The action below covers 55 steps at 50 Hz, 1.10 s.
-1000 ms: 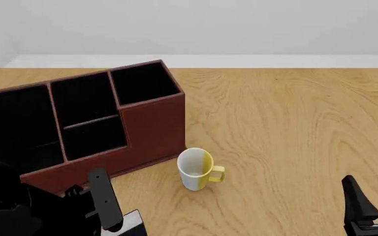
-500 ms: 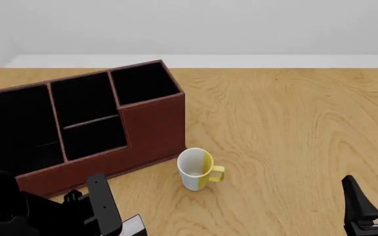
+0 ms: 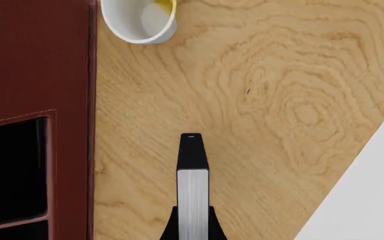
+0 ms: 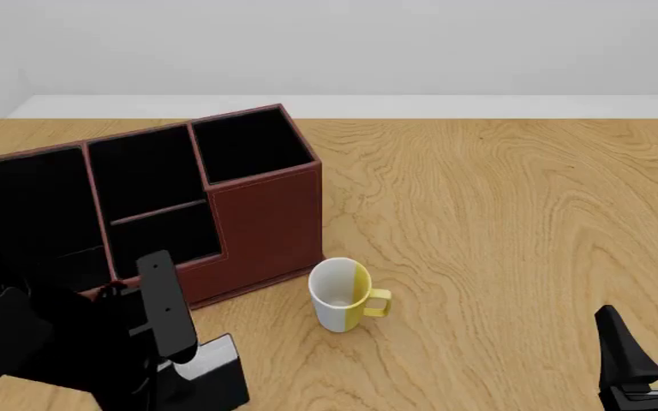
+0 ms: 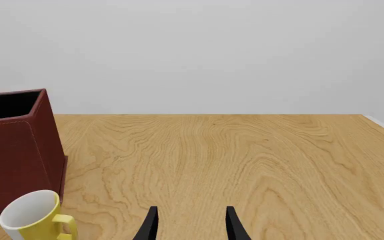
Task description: Pick up the book and place it in the front compartment of the caddy.
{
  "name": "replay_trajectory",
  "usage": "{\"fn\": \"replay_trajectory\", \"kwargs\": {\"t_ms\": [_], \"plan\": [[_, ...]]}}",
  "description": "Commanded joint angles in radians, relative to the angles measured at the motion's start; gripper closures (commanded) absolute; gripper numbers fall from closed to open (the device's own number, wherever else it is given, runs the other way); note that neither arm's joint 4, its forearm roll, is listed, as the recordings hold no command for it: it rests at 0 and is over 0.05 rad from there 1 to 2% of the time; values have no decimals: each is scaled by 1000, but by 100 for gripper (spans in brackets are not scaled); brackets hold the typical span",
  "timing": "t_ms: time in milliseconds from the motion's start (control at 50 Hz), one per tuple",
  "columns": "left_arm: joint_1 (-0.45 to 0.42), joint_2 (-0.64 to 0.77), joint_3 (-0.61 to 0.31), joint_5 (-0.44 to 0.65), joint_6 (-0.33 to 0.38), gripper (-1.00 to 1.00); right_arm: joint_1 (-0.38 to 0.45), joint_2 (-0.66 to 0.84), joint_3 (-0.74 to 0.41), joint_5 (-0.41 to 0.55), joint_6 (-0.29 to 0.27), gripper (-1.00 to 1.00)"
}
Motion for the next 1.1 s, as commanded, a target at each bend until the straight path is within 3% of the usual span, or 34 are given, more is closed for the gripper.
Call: {"fn": "replay_trajectory", "kwargs": {"t_ms": [20,180,320,360,660,760,900,940,1100], "plan": [[91,14,-131,90,153,100,0,0,0,0,0,-100],[220,45,-217,112,323,100,0,0,0,0,0,-100],[231,56,-261,113,374,100,0,0,0,0,0,-100],[256,56,-279,113,417,100,0,0,0,0,0,-100],[293,79,-380,113,509,100,0,0,0,0,0,-100],[341,75,-389,113,574,100,0,0,0,0,0,-100],[347,91,-441,113,601,100,0,0,0,0,0,-100],[374,87,-438,113,639,100,0,0,0,0,0,-100],[403,82,-448,113,672,100,0,0,0,0,0,-100]]}}
